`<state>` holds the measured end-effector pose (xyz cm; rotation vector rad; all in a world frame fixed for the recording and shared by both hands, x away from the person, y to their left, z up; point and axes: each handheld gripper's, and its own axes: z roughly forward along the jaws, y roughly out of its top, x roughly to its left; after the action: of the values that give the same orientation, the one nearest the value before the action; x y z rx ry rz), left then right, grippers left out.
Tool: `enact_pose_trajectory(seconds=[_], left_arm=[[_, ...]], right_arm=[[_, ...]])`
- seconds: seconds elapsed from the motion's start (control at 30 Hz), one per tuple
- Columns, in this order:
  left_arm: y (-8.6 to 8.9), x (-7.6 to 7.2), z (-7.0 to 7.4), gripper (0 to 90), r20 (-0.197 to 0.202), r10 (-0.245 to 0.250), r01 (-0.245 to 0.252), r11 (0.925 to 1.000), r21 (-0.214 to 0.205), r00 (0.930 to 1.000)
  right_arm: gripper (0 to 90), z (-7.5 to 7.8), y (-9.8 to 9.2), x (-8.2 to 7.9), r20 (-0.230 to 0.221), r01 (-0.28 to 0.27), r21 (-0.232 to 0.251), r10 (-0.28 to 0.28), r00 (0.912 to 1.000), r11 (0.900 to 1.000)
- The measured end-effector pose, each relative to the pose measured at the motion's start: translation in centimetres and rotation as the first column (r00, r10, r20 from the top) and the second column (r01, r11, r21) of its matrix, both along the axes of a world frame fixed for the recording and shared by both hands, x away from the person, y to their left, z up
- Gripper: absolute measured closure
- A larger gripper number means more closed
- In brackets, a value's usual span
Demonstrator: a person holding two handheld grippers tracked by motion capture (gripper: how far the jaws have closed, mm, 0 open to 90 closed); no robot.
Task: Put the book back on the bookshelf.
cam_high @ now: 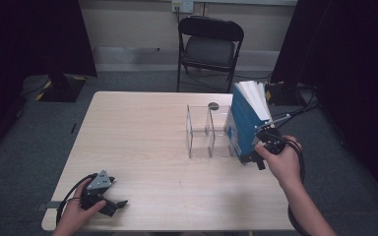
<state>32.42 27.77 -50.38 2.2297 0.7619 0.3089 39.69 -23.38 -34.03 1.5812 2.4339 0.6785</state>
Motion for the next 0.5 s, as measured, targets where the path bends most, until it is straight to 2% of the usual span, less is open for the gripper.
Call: enact_pose_trajectory(seconds=[0.1, 0.17, 0.27, 0.5], left_arm=[[0.1, 0.0, 0.0, 0.0, 0.002, -0.007, 0.007, 0.9999, 0.011, 1.0000], [0.0, 0.0, 0.0, 0.0, 0.002, -0.006, 0.006, 0.9999, 0.008, 1.0000], [0.0, 0.0, 0.0, 0.0, 0.001, -0.006, 0.006, 0.9999, 0.009, 1.0000], [0.0, 0.0, 0.0, 0.0, 0.002, -0.006, 0.006, 0.9999, 0.009, 1.0000]], right_arm=[[18.8, -0.6, 0.6, -0.3, 0.003, -0.017, -0.026, 0.017, 0.9998, 0.9995], [18.9, -1.0, 0.9, -0.5, -0.010, -0.037, -0.010, 0.037, 0.9993, 0.9993], [18.9, -1.6, 1.4, -0.6, -0.009, -0.053, -0.024, 0.053, 0.9986, 0.9983], [19.7, -2.6, 2.3, -0.7, -0.008, -0.095, -0.011, 0.095, 0.9954, 0.9954]])
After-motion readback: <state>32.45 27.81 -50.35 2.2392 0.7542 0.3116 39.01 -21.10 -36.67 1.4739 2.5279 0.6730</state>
